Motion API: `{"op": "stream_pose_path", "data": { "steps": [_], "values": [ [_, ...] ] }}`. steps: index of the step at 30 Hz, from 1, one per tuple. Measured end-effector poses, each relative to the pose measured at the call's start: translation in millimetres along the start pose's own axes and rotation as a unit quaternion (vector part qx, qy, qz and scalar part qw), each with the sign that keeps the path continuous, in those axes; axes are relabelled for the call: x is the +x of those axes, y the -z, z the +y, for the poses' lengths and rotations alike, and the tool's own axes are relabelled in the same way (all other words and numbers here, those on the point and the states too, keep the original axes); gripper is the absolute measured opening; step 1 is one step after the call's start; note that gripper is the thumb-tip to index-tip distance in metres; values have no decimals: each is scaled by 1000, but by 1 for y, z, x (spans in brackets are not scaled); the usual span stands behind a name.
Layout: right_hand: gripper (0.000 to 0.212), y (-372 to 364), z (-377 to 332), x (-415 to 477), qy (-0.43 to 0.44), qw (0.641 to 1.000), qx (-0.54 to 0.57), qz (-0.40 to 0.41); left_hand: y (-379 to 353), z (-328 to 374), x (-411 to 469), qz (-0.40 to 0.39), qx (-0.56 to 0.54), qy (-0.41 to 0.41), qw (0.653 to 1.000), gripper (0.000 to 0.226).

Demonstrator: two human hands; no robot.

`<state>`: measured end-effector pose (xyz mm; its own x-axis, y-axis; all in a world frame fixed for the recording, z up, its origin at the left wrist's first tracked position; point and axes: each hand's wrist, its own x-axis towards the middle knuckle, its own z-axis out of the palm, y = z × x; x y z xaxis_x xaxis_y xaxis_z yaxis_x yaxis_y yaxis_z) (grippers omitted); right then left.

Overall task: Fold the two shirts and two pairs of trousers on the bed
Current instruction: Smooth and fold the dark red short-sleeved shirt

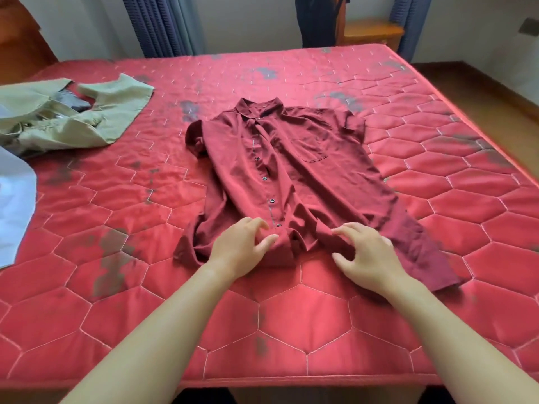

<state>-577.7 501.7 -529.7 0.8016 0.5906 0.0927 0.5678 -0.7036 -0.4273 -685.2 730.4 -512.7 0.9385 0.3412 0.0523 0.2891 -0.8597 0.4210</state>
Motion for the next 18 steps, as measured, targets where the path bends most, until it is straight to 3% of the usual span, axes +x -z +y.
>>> {"op": "stream_pose_path", "data": {
  "steps": [2, 5, 8, 10, 13, 15, 18],
  "values": [
    [40, -7, -27, 0, 63, 997, 41, 23, 4, -19, -17, 27, 8, 23, 999, 24],
    [40, -33, -69, 7, 116, 988, 103, -6, 9, -54, -43, 60, 83, 49, 993, 27],
    [42, -64, -85, 13, 90, 993, 58, -51, 10, -79, -61, 15, 100, 73, 992, 35],
    [27, -73, -84, 16, 78, 995, 42, -43, 10, -89, -64, -27, 77, 79, 994, 35],
    [12, -61, -80, 22, 83, 994, 64, -44, 18, -92, -58, -25, 82, 71, 994, 21],
    [7, -38, -79, 28, 110, 990, 86, -22, 27, -89, -56, 12, 64, 42, 997, 14],
    [6, 4, -77, 38, 154, 977, 116, 95, 46, -79, -52, 122, -42, -14, 992, 7]
  ]
}}
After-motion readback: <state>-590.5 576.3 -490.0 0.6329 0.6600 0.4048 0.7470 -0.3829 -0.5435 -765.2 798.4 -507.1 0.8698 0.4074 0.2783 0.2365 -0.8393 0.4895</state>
